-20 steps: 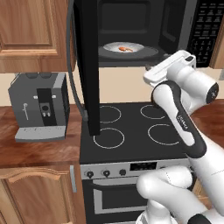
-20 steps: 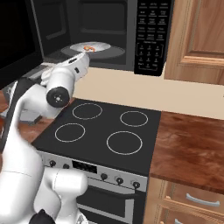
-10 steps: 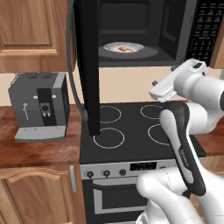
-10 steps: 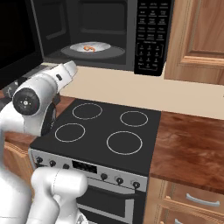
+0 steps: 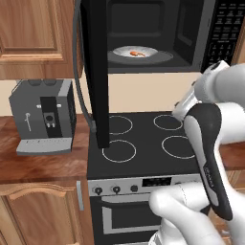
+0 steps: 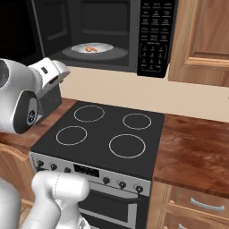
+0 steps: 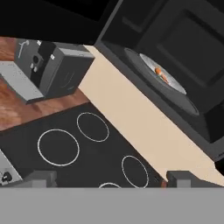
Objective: Transport the shrimp from the fridge to the microwave and turn on the microwave.
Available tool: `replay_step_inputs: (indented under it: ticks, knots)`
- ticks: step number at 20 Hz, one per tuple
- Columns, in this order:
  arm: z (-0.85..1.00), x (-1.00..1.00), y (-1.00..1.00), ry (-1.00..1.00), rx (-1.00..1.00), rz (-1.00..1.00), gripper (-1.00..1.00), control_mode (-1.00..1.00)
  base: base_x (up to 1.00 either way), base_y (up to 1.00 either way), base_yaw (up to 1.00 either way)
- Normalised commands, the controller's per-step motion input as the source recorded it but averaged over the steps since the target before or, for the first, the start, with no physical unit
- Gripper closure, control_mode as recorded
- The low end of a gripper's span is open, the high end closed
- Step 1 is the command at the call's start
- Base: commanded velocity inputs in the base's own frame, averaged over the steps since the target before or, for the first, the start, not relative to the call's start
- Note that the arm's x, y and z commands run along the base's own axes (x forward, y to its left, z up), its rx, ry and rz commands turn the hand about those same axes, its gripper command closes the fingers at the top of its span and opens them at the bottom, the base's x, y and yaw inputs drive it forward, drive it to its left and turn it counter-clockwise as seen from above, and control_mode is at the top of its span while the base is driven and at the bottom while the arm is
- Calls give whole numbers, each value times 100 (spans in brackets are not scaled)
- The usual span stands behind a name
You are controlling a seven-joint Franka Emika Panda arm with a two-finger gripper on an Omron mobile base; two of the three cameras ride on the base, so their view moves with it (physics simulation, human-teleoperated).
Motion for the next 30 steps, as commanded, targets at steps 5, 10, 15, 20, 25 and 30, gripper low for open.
replay_step_inputs:
  ticks: [5, 10, 15, 20, 25, 30]
  knots:
    - [-31, -66, 0, 17, -28, 0, -100, -100, 0, 0, 0]
    - [-50, -81, 0, 0, -28, 1, -100, -100, 0, 0, 0]
    - [-43, -54, 6, -7, -22, 6, -100, -100, 0, 0, 0]
    - [-38, -31, 22, -11, -23, 9, -100, -100, 0, 0, 0]
    - [-29, -20, 35, -14, -27, 9, -100, -100, 0, 0, 0]
    - [-24, -9, 43, -14, -26, 9, -100, -100, 0, 0, 0]
